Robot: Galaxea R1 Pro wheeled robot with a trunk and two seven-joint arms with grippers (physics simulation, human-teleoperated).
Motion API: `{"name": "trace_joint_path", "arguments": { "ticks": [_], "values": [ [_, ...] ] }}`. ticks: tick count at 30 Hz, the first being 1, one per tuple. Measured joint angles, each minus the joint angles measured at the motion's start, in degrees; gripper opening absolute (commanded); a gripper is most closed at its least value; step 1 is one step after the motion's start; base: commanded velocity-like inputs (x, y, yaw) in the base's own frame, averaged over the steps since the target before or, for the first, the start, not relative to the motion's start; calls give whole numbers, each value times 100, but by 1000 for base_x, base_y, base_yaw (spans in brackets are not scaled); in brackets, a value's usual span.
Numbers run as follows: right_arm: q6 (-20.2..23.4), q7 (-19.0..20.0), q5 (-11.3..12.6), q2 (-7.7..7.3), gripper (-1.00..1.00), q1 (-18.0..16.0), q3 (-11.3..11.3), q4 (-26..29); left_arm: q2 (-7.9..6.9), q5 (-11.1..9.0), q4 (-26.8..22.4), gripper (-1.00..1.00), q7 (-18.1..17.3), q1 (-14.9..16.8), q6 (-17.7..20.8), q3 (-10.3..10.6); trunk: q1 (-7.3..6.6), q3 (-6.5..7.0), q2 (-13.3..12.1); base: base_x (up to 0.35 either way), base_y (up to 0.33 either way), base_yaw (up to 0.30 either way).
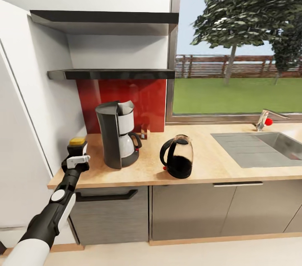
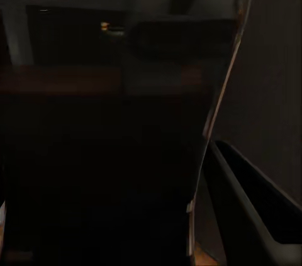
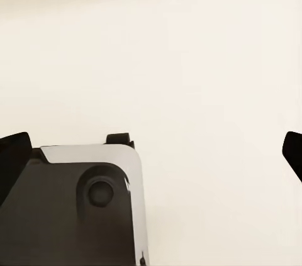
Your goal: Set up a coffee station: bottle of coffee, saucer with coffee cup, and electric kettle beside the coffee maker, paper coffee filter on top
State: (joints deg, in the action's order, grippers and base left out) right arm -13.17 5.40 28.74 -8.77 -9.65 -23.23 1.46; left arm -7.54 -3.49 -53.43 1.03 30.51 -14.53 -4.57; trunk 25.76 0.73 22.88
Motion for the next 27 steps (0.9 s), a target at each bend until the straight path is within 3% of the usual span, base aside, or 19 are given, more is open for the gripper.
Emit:
{"name": "trace_joint_path", "arguments": {
  "ticks": [6, 27],
  "values": [
    [-17, -1, 0, -1, 100, 0, 2, -1, 9, -26, 468, -100, 18, -3, -270, -134, -3, -1, 1, 170, 0, 0],
    [-17, -37, 0, -9, 100, 0, 0, -3, 18, -25, 724, -100, 18, -2, -416, -151, -1, 0, 0, 181, 0, 0]
  ]
}}
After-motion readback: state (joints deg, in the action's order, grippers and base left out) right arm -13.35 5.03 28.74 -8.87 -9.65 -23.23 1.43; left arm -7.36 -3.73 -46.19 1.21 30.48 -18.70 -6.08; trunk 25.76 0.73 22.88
